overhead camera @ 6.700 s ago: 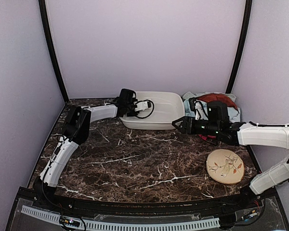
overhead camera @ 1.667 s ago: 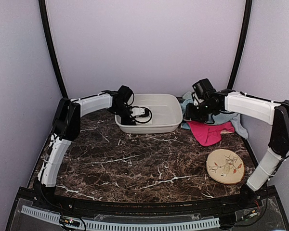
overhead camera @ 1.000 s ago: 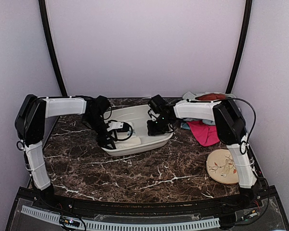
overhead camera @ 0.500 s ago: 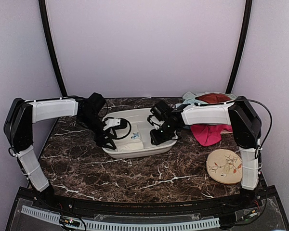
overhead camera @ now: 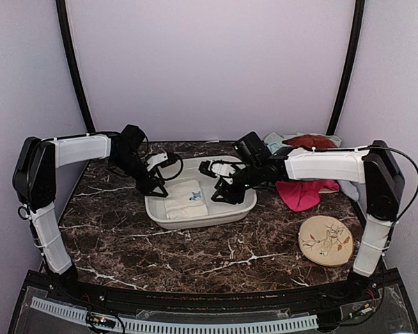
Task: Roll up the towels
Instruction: Move the bin to the center of the board, then fold the towel into the bin.
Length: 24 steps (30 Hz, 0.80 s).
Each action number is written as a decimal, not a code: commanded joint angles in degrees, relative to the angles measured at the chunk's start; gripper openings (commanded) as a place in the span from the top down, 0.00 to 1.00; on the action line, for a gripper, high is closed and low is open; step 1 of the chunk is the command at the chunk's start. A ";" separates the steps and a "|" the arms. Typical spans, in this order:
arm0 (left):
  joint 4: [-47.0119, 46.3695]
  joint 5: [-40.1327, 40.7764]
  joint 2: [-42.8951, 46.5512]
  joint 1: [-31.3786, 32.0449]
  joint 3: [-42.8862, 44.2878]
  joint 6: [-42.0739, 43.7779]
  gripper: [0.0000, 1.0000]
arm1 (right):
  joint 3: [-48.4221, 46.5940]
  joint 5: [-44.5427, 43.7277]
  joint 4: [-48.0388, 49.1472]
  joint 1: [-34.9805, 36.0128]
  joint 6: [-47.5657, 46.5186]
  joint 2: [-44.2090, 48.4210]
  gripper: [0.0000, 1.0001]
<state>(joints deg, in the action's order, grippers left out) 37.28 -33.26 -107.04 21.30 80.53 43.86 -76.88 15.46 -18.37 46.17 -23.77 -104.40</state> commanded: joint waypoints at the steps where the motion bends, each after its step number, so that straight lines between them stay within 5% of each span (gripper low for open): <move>1: -0.42 -2.45 0.61 -0.45 1.49 -1.78 0.32 | -4.92 5.67 1.79 0.92 -9.05 -5.57 0.57; 18: 0.20 -0.32 2.87 -0.85 1.10 1.74 0.35 | -21.52 14.83 -11.71 2.58 -10.46 -22.59 0.66; 24: -0.13 -1.62 5.28 -0.82 -0.54 4.84 0.38 | -28.89 15.41 -10.61 1.16 0.08 -29.06 0.91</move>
<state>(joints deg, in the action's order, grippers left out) 36.84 -33.54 -106.59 20.78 80.77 45.63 -99.81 28.62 -28.91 48.49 -31.51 -129.47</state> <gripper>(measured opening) 0.630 0.137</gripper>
